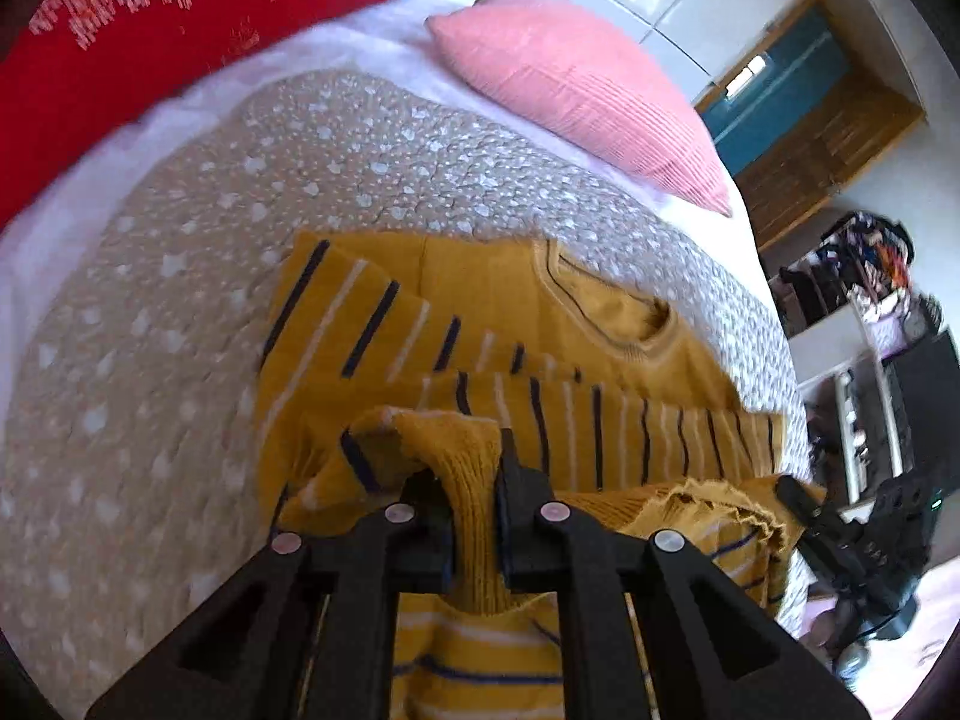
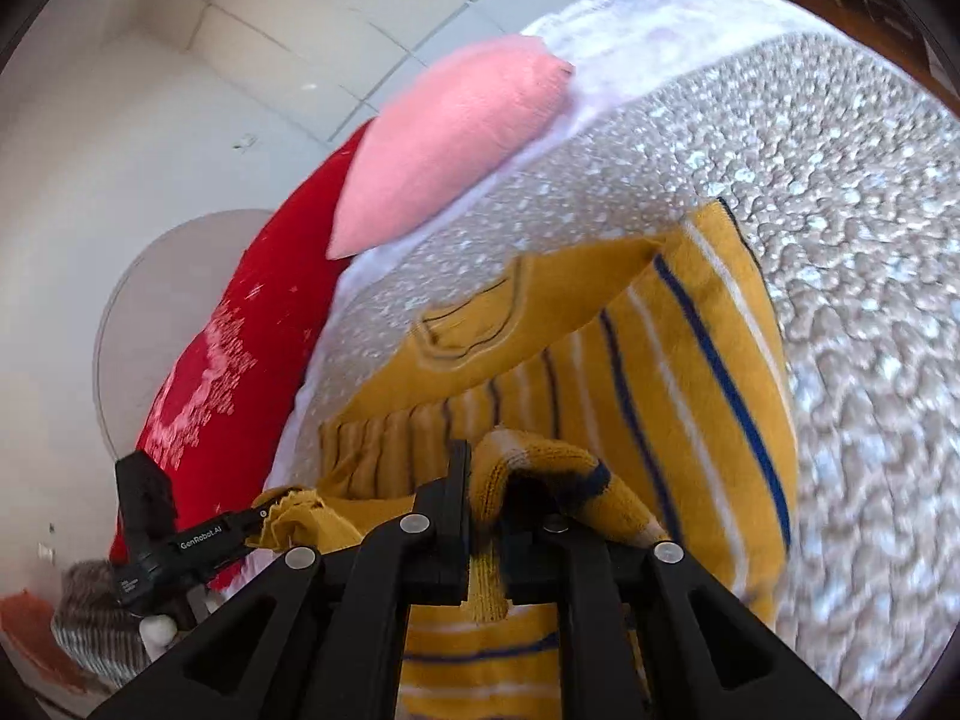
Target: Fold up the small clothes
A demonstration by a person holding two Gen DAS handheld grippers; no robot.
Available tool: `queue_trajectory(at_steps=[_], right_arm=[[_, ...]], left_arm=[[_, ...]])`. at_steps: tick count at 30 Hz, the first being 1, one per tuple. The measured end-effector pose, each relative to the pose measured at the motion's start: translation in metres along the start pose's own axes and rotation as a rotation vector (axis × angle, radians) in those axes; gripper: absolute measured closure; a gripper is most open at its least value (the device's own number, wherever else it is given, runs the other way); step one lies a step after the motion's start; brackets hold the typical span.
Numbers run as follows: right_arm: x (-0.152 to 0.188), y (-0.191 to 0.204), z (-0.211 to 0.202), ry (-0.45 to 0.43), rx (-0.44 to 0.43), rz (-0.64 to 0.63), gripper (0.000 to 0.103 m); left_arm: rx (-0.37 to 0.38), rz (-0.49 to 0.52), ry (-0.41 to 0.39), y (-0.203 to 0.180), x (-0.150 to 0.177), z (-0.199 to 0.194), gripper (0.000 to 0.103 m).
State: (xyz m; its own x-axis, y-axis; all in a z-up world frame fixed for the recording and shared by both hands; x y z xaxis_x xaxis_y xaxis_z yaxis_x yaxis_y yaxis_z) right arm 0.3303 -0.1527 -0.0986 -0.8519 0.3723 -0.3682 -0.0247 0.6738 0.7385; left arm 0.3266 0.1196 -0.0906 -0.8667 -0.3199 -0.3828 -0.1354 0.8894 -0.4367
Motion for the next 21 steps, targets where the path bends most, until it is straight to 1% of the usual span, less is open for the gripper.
queue_trajectory(at_steps=[1,2,4,5,6,7,9,11,13,14,15,17,19,20,21], right_arm=[[-0.007,-0.005,0.008,0.004,-0.003,0.023,0.093],[-0.015,-0.013,0.015,0.008,0.000,0.052,0.090],[-0.025,-0.022,0.025,0.009,0.006,0.082,0.081],[-0.030,-0.026,0.031,0.007,0.013,0.095,0.073],[-0.037,-0.032,0.036,0.000,0.018,0.113,0.070],[-0.041,-0.035,0.041,-0.003,0.020,0.127,0.069],[-0.048,-0.044,0.051,0.001,0.018,0.171,0.069],[-0.053,-0.051,0.057,0.005,0.016,0.199,0.069],[-0.056,-0.053,0.061,0.004,0.019,0.205,0.069],[-0.056,-0.052,0.062,0.004,0.020,0.202,0.069],[-0.057,-0.052,0.062,0.003,0.020,0.199,0.068],[-0.058,-0.051,0.061,-0.001,0.017,0.198,0.066],[-0.060,-0.049,0.055,-0.012,0.011,0.200,0.065],[-0.062,-0.048,0.051,-0.020,0.010,0.201,0.061],[-0.065,-0.047,0.044,-0.043,0.018,0.196,0.051]], left_arm=[[0.015,-0.022,0.009,0.003,-0.007,0.008,0.092],[0.024,-0.040,0.017,0.005,-0.013,0.014,0.092],[0.048,-0.078,0.027,0.009,-0.025,0.026,0.091],[0.068,-0.100,0.037,0.011,-0.030,0.031,0.090],[0.086,-0.119,0.045,0.011,-0.034,0.035,0.089],[0.114,-0.146,0.053,0.013,-0.038,0.038,0.088],[0.154,-0.193,0.060,0.016,-0.044,0.042,0.081],[0.198,-0.235,0.066,0.021,-0.049,0.043,0.077],[0.246,-0.283,0.060,0.027,-0.055,0.041,0.069],[0.257,-0.308,0.045,0.033,-0.059,0.039,0.064],[0.261,-0.329,0.027,0.039,-0.062,0.035,0.056],[0.246,-0.368,-0.016,0.053,-0.069,0.024,0.050],[0.219,-0.384,-0.036,0.064,-0.071,0.013,0.050],[0.206,-0.376,-0.040,0.066,-0.071,0.008,0.050],[0.187,-0.360,-0.044,0.068,-0.069,0.003,0.050]])
Point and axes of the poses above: each gripper's, at about its wrist camera, not at the fingertips, and z roughly the way its jaws point, y to its left, x to its underside, the point moved 9 cm from there along z, roughly the way its jaws point, and after that the axes turned 1 degree about z, right-handed, at the moved point
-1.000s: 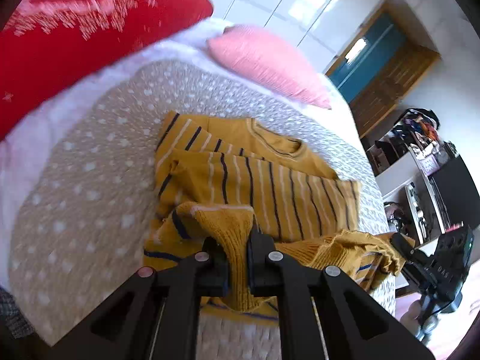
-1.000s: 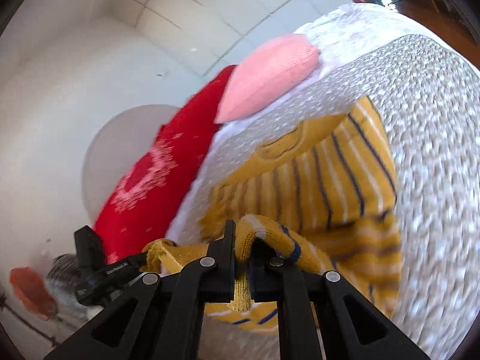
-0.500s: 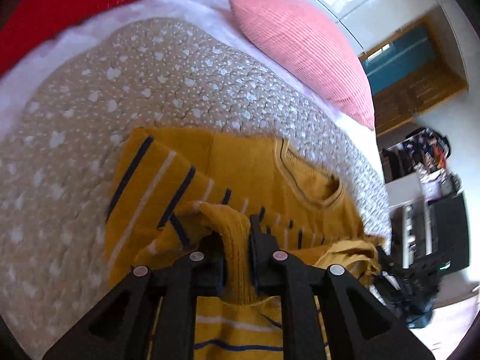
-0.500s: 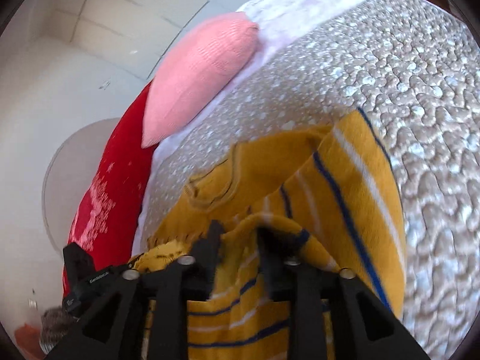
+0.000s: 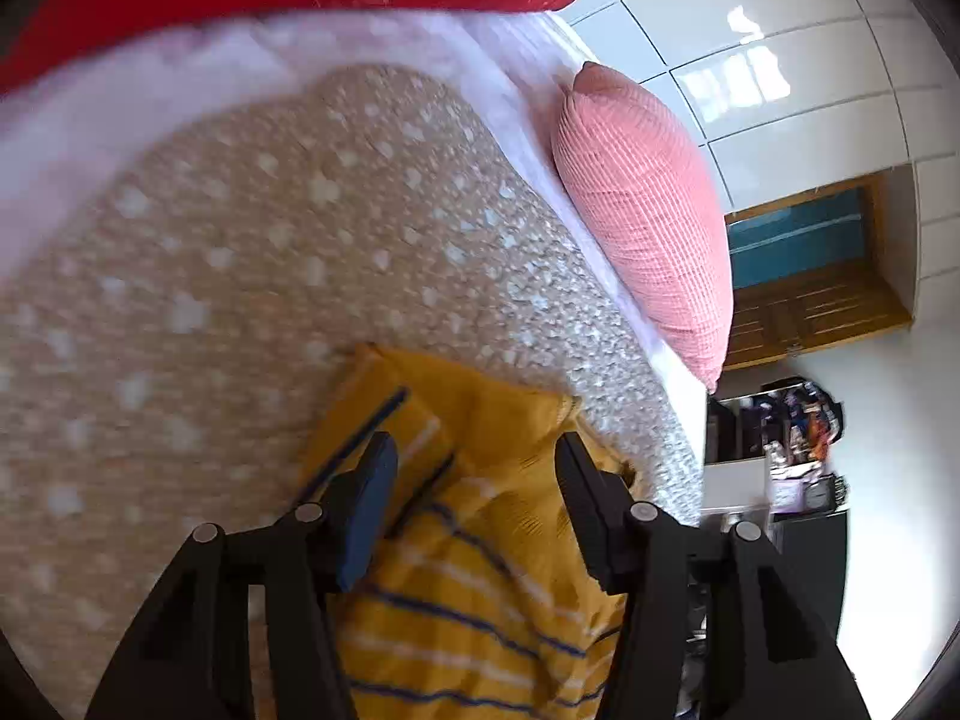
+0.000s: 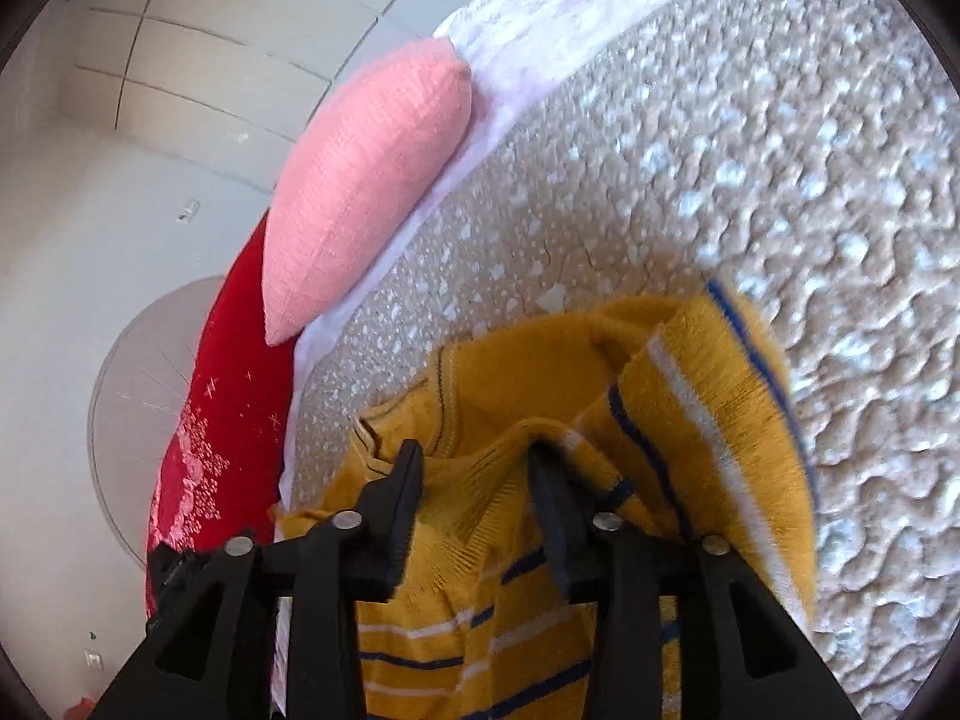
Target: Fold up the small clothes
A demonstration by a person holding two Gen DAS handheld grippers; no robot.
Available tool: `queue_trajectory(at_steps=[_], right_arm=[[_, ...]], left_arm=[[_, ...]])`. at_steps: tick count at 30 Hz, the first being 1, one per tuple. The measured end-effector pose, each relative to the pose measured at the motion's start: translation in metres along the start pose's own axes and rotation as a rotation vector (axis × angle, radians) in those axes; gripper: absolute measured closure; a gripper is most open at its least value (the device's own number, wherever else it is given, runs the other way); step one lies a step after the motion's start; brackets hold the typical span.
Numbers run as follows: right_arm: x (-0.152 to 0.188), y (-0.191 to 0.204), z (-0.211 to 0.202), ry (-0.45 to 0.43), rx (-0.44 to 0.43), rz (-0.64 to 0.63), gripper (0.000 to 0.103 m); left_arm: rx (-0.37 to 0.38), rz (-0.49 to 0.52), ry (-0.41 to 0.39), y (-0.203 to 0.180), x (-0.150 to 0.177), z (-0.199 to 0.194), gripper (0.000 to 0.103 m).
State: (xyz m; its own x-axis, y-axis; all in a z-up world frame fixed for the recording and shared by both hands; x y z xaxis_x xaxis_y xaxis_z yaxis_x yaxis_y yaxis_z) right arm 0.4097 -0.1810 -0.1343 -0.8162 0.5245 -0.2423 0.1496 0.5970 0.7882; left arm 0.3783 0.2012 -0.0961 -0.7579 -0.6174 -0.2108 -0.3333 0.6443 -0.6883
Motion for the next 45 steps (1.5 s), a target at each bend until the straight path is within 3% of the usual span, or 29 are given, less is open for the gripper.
queue_trajectory(at_steps=[2,7,11,18,19,20,21,22,23,24,25,27,29,31,33,34,37,39,42,45], right_arm=[[-0.010,0.004,-0.022,-0.069,0.016,-0.016,0.039],[-0.011,0.013,-0.065,-0.118,0.069,-0.089,0.038],[0.021,0.020,-0.078,-0.085,0.165,-0.257,0.038],[0.110,0.007,-0.065,0.030,0.290,-0.473,0.038],[0.114,-0.001,-0.061,0.041,0.318,-0.476,0.038],[0.116,-0.011,-0.057,0.049,0.343,-0.465,0.038],[0.116,-0.018,-0.057,0.053,0.348,-0.450,0.039],[0.114,-0.023,-0.057,0.054,0.349,-0.433,0.040],[0.111,-0.024,-0.059,0.054,0.350,-0.420,0.041],[0.110,-0.024,-0.062,0.052,0.357,-0.416,0.041],[0.108,-0.020,-0.067,0.040,0.374,-0.421,0.041],[0.105,-0.006,-0.082,-0.005,0.394,-0.445,0.039],[0.108,0.022,-0.093,-0.033,0.342,-0.465,0.039],[0.116,0.048,-0.092,-0.023,0.277,-0.474,0.039],[0.130,0.074,-0.077,0.020,0.218,-0.494,0.039],[0.138,0.086,-0.066,0.050,0.195,-0.505,0.039],[0.168,0.117,-0.023,0.142,0.159,-0.548,0.039],[0.185,0.132,0.007,0.190,0.159,-0.576,0.039],[0.204,0.155,0.055,0.245,0.166,-0.625,0.039],[0.224,0.171,0.100,0.285,0.198,-0.677,0.039]], left_arm=[[-0.046,0.052,-0.015,0.003,0.005,-0.013,0.049],[-0.170,0.175,-0.031,0.022,0.031,-0.040,0.049],[-0.226,0.247,-0.003,0.040,0.065,-0.043,0.049],[-0.304,0.371,0.010,0.058,0.114,-0.038,0.047],[-0.345,0.423,0.017,0.058,0.117,-0.036,0.051],[-0.393,0.478,0.015,0.058,0.117,-0.034,0.074],[-0.432,0.518,0.012,0.059,0.118,-0.035,0.087],[-0.443,0.529,0.010,0.061,0.118,-0.037,0.087],[-0.476,0.524,-0.011,0.064,0.114,-0.042,0.101],[-0.548,0.523,-0.047,0.072,0.108,-0.048,0.103],[-0.570,0.515,-0.075,0.078,0.102,-0.054,0.103],[-0.483,0.427,-0.071,0.089,0.097,-0.063,0.103],[-0.353,0.339,-0.090,0.090,0.095,-0.072,0.103],[-0.279,0.279,-0.126,0.088,0.093,-0.078,0.093],[-0.189,0.230,-0.137,0.082,0.094,-0.079,0.073],[-0.142,0.210,-0.145,0.079,0.096,-0.079,0.071],[-0.092,0.197,-0.175,0.080,0.098,-0.082,0.068],[-0.075,0.199,-0.209,0.085,0.100,-0.090,0.057],[-0.085,0.193,-0.267,0.101,0.093,-0.102,0.056],[-0.039,0.154,-0.277,0.115,0.084,-0.117,0.055]])
Point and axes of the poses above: each gripper's, at about its wrist camera, not at the fingertips, and z roughly the way its jaws point, y to its left, x to its underside, the point moved 9 cm from there along z, roughly the way its jaws point, and after that the axes turned 1 degree about z, right-handed, at the moved point
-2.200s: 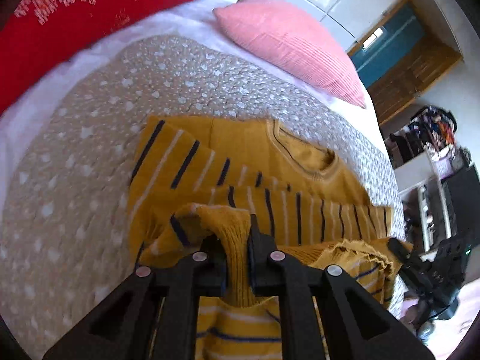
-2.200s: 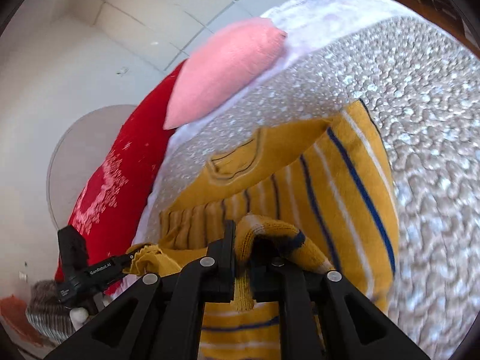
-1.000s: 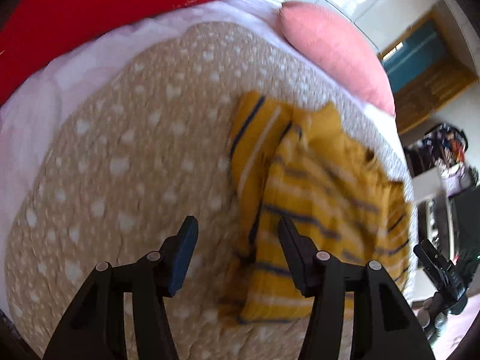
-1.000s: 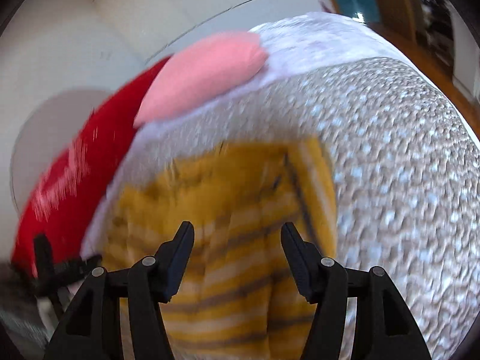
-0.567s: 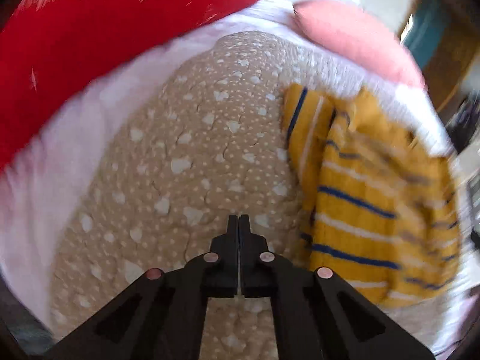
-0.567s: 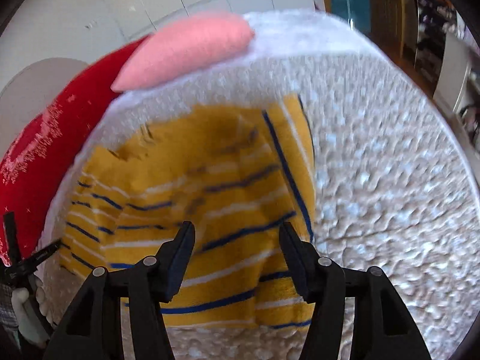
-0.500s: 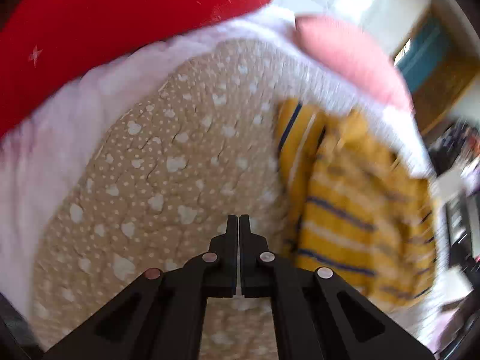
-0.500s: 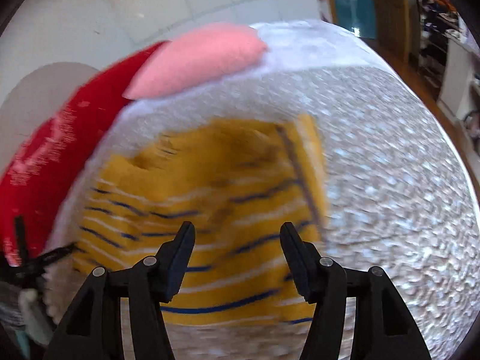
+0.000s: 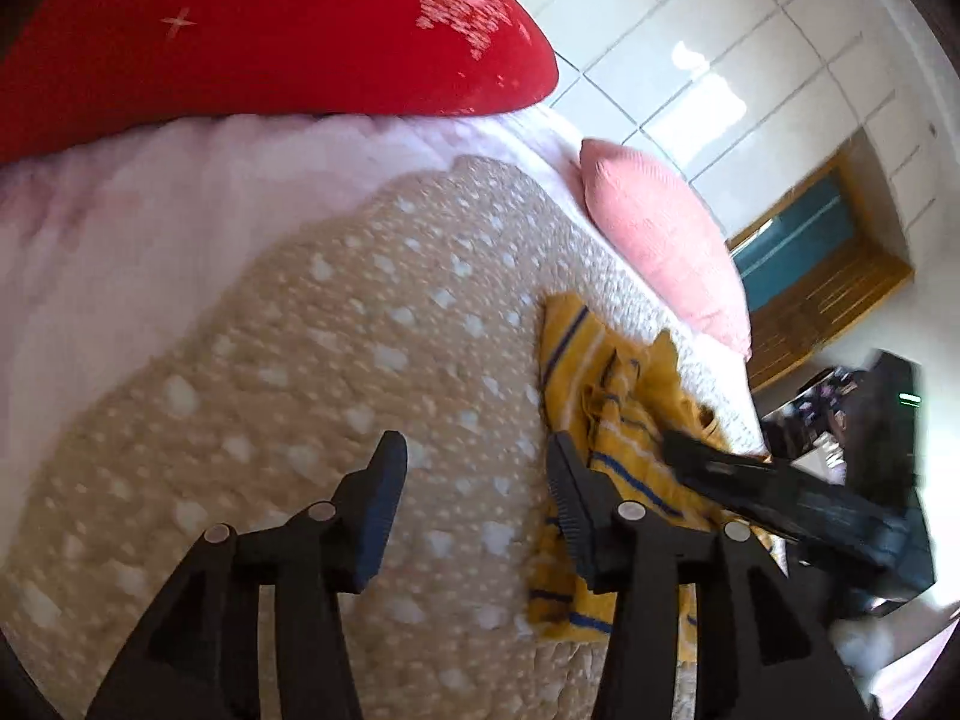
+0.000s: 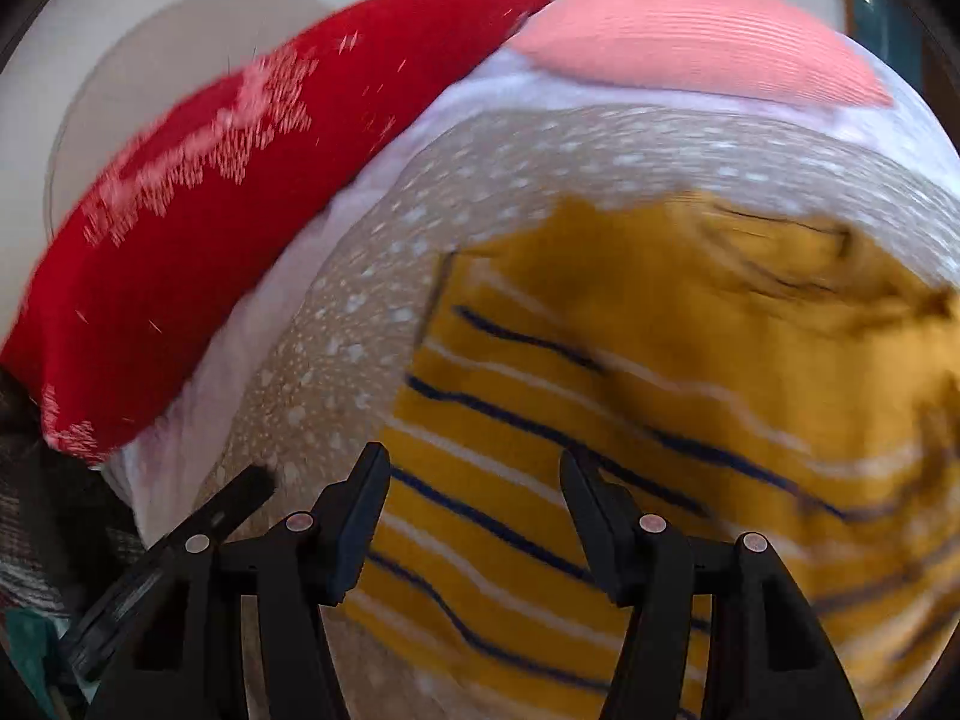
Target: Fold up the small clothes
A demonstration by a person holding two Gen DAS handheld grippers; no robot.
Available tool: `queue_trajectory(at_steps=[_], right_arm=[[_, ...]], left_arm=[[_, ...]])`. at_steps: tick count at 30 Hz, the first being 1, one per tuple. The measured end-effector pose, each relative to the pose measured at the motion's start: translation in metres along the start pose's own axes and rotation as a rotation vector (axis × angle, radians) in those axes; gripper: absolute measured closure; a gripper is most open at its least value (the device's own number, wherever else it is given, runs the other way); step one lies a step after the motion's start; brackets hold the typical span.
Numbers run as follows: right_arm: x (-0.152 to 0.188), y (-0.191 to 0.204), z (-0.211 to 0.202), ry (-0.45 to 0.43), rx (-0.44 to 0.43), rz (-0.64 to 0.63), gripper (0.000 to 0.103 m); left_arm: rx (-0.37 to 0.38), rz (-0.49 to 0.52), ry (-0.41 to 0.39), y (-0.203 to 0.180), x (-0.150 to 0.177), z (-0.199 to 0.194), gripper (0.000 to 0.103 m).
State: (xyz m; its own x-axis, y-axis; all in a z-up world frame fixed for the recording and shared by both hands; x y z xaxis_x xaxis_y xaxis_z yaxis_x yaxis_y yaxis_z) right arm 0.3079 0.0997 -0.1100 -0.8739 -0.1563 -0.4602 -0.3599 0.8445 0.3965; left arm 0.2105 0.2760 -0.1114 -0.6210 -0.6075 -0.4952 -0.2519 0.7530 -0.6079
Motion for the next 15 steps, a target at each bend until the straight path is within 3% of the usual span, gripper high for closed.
queue_trajectory(at_steps=[2,6,11,13,15], right_arm=[[-0.006,0.015,0.024,0.032,0.040,-0.023,0.039],[-0.007,0.030,0.056,0.051,0.161,-0.095,0.024],[-0.001,0.042,0.075,0.076,0.346,-0.275,0.022],[0.000,0.041,0.077,0.070,0.396,-0.316,0.028],[0.000,0.035,0.072,0.048,0.454,-0.329,0.056]], left_arm=[[0.009,-0.037,-0.020,0.014,-0.007,-0.006,0.053],[0.038,-0.136,-0.005,0.040,-0.012,-0.010,0.052],[0.064,-0.177,0.007,0.045,-0.013,-0.010,0.052],[0.067,-0.171,0.008,0.042,-0.014,-0.010,0.052],[0.077,-0.175,0.021,0.038,-0.011,-0.010,0.052]])
Point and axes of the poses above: each gripper's, at about its wrist camera, not at the fingertips, and z roughly the way its jaws point, y to its left, x to its underside, the point moved 9 cm from there along z, roughly the way its jaws point, and after that the axes turned 1 degree about z, right-handed, at the moved point
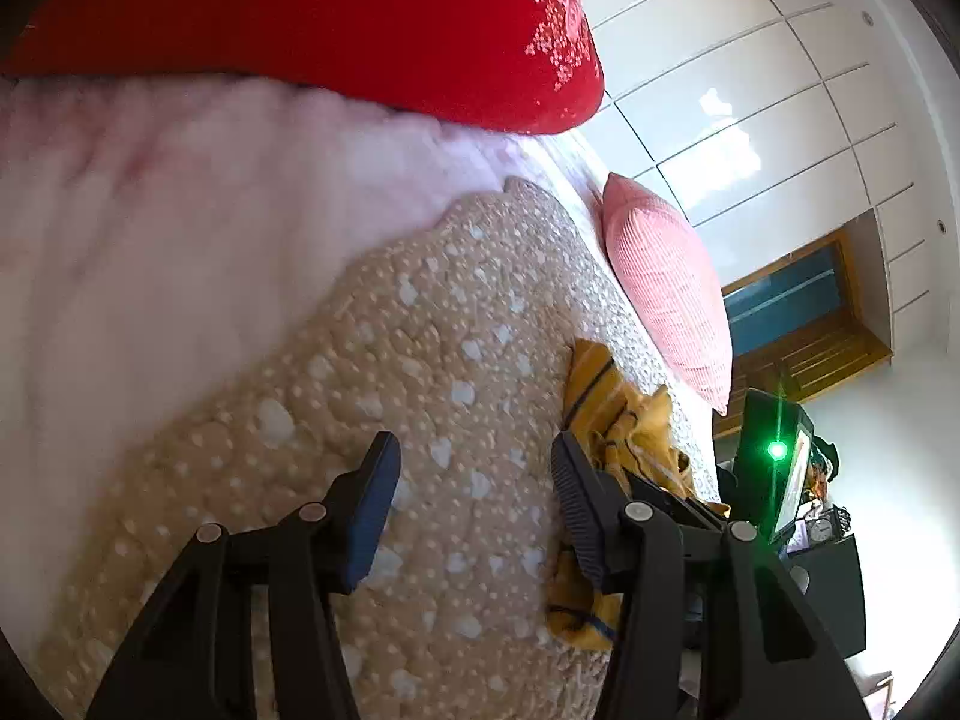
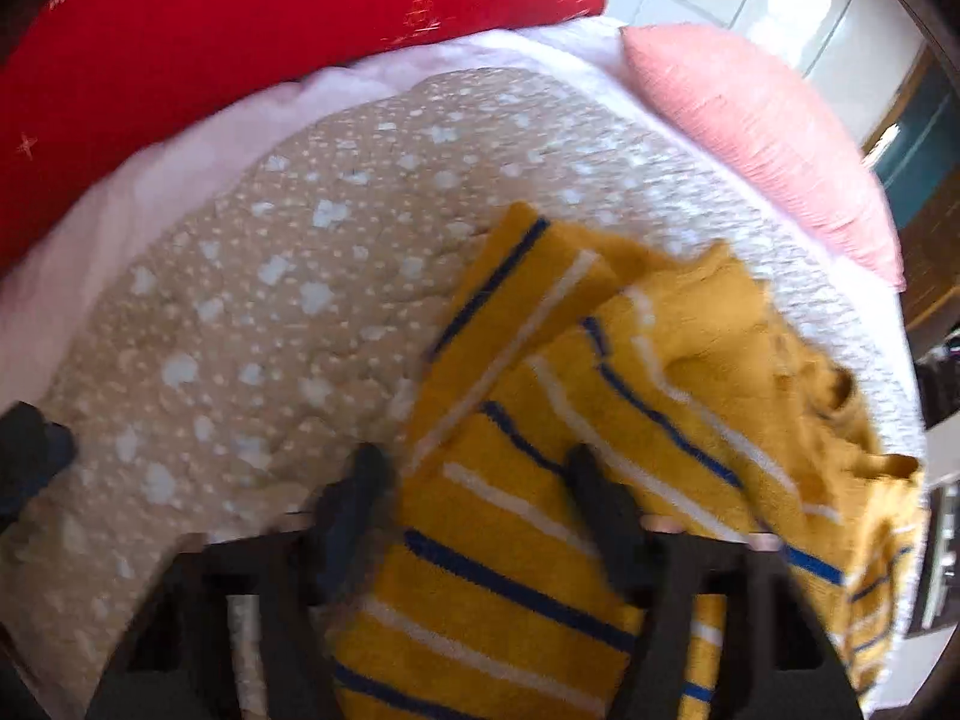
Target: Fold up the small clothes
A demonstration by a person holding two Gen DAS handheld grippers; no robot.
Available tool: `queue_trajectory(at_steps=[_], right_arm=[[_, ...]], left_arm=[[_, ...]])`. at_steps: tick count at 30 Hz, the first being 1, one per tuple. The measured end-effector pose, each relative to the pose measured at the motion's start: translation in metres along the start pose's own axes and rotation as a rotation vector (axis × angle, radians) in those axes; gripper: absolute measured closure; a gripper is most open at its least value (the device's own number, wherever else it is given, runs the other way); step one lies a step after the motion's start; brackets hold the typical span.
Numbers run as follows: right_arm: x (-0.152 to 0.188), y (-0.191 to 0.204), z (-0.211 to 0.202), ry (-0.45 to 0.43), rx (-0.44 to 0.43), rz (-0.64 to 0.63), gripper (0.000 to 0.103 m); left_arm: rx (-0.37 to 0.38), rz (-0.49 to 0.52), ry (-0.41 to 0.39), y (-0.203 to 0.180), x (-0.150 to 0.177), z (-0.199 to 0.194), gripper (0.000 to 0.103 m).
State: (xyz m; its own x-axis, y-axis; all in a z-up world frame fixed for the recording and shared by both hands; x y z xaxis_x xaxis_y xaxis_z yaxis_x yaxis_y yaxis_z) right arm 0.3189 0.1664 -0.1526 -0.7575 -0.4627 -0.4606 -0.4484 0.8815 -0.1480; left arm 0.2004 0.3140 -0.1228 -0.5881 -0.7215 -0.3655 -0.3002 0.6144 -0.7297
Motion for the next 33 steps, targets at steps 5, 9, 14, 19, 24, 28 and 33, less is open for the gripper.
queue_trajectory(at_steps=[5,9,14,19,24,28,33], right_arm=[[0.001,-0.027,-0.023,-0.037,-0.111,0.083,0.081],[0.001,-0.077,-0.063,-0.130,-0.188,0.213,0.082],[0.040,-0.196,-0.097,-0.200,-0.173,0.444,0.082],[0.110,-0.314,-0.087,-0.164,-0.104,0.694,0.082],[0.157,-0.348,-0.050,-0.084,-0.100,0.774,0.081],[0.158,-0.347,-0.058,-0.101,-0.076,0.762,0.082],[0.174,-0.360,-0.070,-0.117,-0.007,0.773,0.084]], left_arm=[[0.009,0.013,0.003,-0.015,0.004,0.006,0.052],[0.006,0.076,0.010,-0.038,0.017,0.012,0.052],[0.002,0.133,0.042,-0.060,0.037,0.025,0.052],[0.031,0.191,0.088,-0.088,0.058,0.043,0.052],[0.031,0.261,0.123,-0.109,0.078,0.060,0.052],[0.031,0.297,0.157,-0.116,0.089,0.068,0.052],[0.046,0.306,0.167,-0.119,0.094,0.064,0.052]])
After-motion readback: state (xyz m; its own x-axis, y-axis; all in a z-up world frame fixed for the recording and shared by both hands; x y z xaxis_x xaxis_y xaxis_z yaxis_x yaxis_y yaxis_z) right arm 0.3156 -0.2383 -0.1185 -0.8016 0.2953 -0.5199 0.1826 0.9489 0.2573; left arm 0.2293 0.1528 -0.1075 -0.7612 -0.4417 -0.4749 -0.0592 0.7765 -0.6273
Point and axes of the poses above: each gripper's, at about its wrist camera, not at the fingertips, and z roughly the way its jaws point, y to its left, x to its underside, the point moved 9 cm from there along z, roughly the way its jaws point, and after that the axes turned 1 degree about z, right-handed, at the moved point
